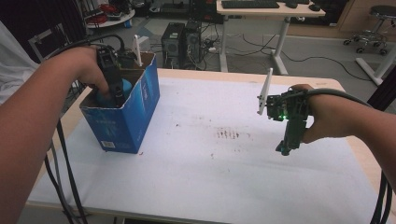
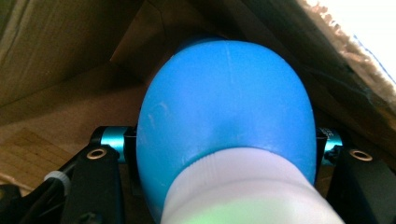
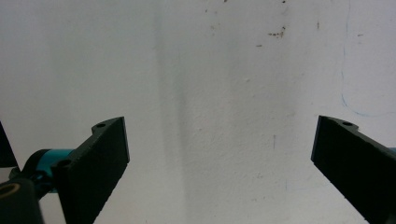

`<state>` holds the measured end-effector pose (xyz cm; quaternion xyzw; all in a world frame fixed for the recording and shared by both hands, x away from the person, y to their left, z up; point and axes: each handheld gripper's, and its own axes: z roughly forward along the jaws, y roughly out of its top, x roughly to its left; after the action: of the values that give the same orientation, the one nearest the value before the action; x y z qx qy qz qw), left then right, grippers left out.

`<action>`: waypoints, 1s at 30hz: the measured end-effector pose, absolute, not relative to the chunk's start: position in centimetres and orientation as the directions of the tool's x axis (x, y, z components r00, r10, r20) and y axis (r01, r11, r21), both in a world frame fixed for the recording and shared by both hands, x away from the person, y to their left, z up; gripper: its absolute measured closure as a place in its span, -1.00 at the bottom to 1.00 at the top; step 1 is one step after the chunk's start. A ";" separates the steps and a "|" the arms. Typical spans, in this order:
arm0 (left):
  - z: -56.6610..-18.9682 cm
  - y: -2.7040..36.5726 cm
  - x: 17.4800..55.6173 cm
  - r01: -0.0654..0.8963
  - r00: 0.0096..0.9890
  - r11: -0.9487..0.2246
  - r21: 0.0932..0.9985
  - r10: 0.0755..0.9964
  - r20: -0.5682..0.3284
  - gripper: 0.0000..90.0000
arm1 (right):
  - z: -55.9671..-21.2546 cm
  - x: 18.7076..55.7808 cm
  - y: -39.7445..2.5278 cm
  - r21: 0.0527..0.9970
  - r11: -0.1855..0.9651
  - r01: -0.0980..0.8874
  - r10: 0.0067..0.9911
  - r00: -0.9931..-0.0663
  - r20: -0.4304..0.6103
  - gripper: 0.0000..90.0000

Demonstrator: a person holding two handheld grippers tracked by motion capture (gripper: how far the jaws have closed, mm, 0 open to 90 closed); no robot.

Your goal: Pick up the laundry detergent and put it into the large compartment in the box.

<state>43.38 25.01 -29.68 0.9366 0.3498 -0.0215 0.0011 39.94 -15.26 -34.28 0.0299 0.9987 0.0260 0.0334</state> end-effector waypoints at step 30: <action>-27.2 25.5 42.7 0.690 0.723 -0.723 0.006 0.690 -0.042 -0.35 | -34.2 40.0 -15.3 0.062 0.996 0.061 0.066 -0.995 -0.071 -0.93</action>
<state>42.68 25.53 -27.19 0.9281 0.3717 -0.0183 0.0108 39.98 -15.25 -34.22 0.0318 0.9984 0.0301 0.0363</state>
